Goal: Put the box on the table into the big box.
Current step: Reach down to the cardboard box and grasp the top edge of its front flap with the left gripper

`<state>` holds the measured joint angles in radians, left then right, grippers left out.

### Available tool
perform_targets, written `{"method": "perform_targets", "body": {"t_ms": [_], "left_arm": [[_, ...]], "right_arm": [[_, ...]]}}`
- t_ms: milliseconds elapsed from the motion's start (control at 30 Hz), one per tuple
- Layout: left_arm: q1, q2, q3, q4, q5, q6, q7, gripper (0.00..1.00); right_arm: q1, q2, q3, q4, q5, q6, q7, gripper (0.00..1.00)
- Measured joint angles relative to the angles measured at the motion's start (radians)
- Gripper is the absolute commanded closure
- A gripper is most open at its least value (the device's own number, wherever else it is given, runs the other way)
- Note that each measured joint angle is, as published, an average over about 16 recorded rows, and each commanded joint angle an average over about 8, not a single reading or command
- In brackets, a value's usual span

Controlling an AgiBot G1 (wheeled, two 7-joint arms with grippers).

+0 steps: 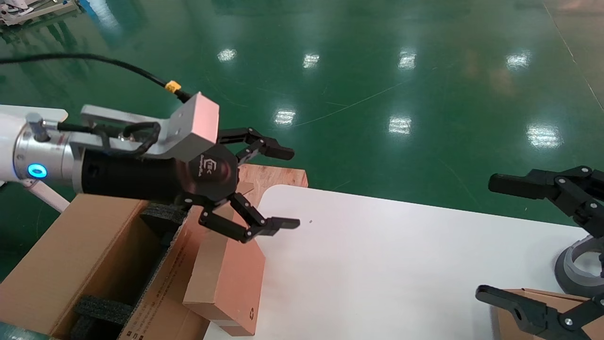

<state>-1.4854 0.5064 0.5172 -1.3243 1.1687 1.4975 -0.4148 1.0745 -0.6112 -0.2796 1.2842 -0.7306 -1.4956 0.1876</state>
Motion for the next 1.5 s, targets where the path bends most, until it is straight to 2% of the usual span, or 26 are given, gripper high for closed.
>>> {"method": "perform_targets", "body": {"t_ms": [667,933,1233,1500], "left_arm": [[-0.371,0.044,0.377,-0.037,0.185,0.055,-0.385,0.00],[-0.495,0.079,0.570,-0.050,0.235,0.075,-0.552,0.00],[-0.626,0.127,0.809,-0.063,0.264,0.097,-0.730,0.00],[-0.708,0.155,0.964,-0.071,0.259,0.111,-0.845,0.00]], "right_arm": [[0.000,0.000,0.000,0.000,0.000,0.000,0.000,0.00],[0.000,0.000,0.000,0.000,0.000,0.000,0.000,0.00],[0.000,0.000,0.000,0.000,0.000,0.000,0.000,0.00],[0.000,0.000,0.000,0.000,0.000,0.000,0.000,0.00]]}}
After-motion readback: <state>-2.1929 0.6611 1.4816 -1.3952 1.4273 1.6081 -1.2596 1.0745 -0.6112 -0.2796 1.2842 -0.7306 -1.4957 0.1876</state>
